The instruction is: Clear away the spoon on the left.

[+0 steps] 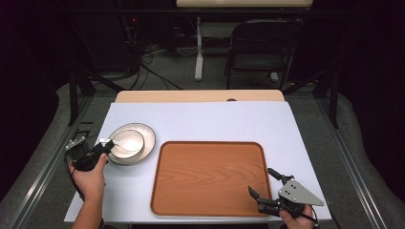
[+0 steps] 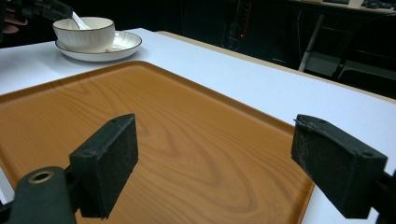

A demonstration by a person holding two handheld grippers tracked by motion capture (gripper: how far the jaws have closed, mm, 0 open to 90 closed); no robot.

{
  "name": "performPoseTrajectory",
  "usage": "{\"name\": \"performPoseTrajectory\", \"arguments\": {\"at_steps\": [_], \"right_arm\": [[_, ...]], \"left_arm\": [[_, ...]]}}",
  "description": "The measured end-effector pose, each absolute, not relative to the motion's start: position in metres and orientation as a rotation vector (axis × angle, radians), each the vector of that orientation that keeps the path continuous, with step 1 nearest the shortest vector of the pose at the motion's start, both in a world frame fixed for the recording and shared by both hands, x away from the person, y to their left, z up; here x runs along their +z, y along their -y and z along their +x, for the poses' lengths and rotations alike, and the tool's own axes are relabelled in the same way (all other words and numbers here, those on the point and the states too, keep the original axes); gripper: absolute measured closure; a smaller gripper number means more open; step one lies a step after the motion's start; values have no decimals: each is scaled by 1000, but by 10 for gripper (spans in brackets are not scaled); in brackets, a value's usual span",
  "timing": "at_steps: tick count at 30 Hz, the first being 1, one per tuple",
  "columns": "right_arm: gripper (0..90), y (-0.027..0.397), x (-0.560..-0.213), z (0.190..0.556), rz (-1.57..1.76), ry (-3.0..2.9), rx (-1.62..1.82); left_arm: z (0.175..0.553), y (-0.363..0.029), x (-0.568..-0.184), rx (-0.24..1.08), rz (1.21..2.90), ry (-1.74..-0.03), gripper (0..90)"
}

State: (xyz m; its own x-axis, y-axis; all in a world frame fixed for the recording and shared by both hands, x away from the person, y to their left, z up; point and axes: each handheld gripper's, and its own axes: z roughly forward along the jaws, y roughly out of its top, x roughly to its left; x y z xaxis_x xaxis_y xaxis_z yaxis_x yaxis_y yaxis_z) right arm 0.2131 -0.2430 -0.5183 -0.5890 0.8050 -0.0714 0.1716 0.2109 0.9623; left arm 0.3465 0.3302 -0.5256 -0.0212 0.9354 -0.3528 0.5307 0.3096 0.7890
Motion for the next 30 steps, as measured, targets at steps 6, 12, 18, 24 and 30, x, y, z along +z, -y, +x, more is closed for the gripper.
{"name": "performPoseTrajectory", "arguments": {"at_steps": [6, 12, 18, 24, 30], "right_arm": [[142, 243, -518, 213, 902, -1908, 1403], [142, 243, -518, 213, 899, -1907, 1402], [142, 243, -518, 213, 897, -1910, 1402], [142, 243, -518, 213, 898, -1911, 1406], [142, 243, -519, 214, 899, -1914, 1405]], "left_arm": [[353, -332, -531, 553, 1318, -1666, 469], [359, -329, -534, 570, 1315, -1652, 505], [362, -326, -534, 565, 1323, -1632, 571], [362, -327, -535, 550, 1320, -1616, 608], [363, -326, -534, 566, 1333, -1604, 644]]}}
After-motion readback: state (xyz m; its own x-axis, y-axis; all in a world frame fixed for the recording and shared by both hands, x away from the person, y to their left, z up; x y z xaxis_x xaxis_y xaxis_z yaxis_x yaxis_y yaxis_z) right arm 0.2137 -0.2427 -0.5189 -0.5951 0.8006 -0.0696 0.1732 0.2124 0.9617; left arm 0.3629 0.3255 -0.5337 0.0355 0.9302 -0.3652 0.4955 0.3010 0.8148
